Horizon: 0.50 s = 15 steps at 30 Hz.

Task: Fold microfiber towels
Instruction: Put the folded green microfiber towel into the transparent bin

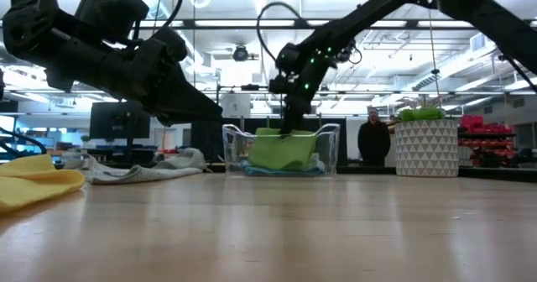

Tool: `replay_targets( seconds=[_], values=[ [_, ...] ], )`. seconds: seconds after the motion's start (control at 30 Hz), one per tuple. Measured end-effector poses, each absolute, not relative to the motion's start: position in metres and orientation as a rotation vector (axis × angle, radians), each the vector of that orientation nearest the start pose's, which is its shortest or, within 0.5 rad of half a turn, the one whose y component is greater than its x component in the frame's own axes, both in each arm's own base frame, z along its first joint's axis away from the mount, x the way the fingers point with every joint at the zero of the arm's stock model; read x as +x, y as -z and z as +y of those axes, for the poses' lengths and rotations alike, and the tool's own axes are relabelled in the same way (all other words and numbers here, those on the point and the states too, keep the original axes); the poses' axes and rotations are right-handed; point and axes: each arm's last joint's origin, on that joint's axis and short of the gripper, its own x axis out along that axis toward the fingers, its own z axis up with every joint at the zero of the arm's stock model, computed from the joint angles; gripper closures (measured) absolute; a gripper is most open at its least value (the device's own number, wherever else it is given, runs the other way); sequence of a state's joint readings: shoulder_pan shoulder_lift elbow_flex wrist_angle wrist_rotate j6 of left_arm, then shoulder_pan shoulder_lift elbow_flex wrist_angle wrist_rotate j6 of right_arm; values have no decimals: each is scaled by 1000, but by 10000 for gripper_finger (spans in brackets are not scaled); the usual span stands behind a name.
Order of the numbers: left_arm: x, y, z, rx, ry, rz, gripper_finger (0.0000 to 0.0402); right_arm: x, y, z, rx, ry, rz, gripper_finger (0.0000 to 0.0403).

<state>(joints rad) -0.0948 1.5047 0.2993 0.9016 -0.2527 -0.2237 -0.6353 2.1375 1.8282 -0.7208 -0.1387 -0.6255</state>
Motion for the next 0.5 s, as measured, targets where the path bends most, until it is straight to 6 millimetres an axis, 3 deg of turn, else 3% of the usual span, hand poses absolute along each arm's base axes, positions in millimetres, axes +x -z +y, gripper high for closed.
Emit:
replay_targets(
  seconds=[0.17,0.27,0.37,0.5],
  values=[
    [237,-131,-15,-168,-190,283,230,364,-266,-265,-215,234,996,172],
    [237,-131,-15,-163,-189,284,230,356,-291,-259,-211,271,937,192],
    [237,-131,-15,-159,-190,283,230,355,-297,-256,-167,283,912,255],
    [237,-131,-14,-160,-196,281,230,363,-274,-256,-113,267,954,375]
  ],
)
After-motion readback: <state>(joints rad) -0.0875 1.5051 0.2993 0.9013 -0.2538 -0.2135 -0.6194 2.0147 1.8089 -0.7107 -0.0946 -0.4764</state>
